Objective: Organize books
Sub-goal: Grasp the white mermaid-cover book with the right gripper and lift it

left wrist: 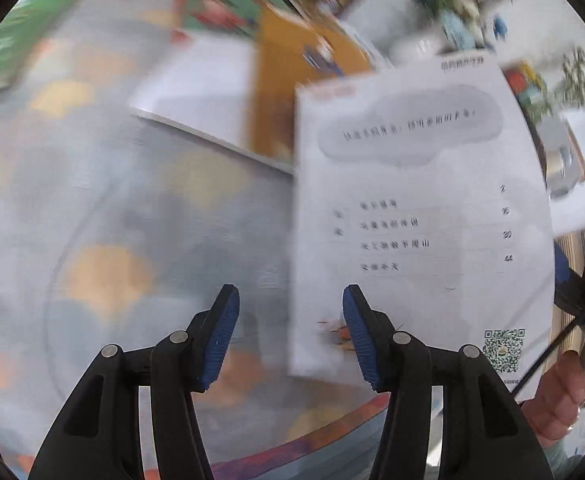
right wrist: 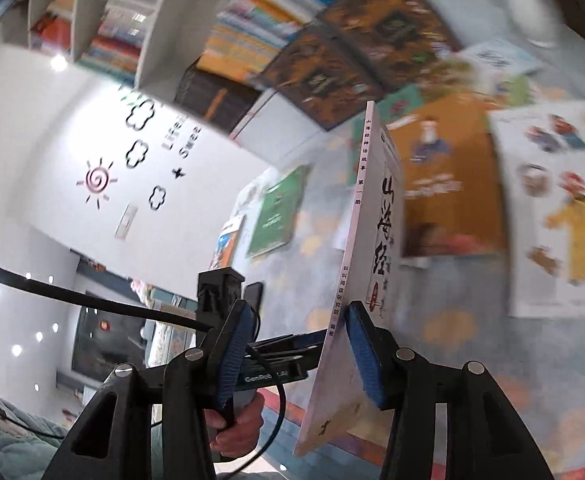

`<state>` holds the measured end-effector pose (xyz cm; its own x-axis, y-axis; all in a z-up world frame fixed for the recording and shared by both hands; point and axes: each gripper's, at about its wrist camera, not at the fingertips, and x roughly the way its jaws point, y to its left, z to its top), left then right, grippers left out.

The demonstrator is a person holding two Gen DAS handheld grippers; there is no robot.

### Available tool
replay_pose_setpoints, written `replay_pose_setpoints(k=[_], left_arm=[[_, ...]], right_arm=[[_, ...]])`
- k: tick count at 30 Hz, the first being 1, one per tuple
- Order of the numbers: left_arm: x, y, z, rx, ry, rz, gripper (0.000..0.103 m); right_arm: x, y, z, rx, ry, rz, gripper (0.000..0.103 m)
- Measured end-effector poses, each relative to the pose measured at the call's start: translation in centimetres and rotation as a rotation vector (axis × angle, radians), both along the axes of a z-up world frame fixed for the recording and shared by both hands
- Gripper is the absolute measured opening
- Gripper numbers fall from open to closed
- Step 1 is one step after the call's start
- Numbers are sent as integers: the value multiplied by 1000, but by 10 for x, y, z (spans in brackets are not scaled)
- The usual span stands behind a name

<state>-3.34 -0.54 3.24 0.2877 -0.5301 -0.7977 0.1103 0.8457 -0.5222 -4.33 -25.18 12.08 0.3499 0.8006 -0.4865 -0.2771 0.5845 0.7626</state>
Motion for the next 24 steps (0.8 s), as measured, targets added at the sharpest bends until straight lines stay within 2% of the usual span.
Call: replay_pose_setpoints(k=[5,7,8,10,11,14,16,17,18,20,21,23,24], left_arm=[[-9,94,17,30,-39,210,50],[-11,122,16,38,-38,261,50],[-9,137,14,40,-34,268,50],[-6,148,9,36,-18,245,50],[-6,146,6,28,-6,223,51],[-1,135,-6,-6,39,117,60],[1,122,-17,1,55,58,61],[0,120,-21,8,61,45,61],[-3,116,-25,21,74,37,60],[0,112,-35,46,101,10,60],[1,109,-40,68,110,-7,57],[-5,110,-37,75,85,-38,56],[-5,108,-37,64,83,-57,56]], right_arm=[[9,69,-8,-53,24,71,49],[10,86,-20,-82,59,78,49],[8,90,-28,-103,65,68,53],[6,95,-44,-187,105,32,66],[6,98,-55,-232,132,10,76],[4,100,-89,-310,219,-52,77],[-1,98,-107,-406,260,-110,77],[-4,99,-115,-446,271,-141,73],[-4,100,-117,-457,266,-156,61],[-8,103,-119,-511,239,-206,51],[-8,103,-122,-544,232,-234,44],[-13,109,-129,-584,252,-270,34],[-15,110,-135,-589,268,-278,33]])
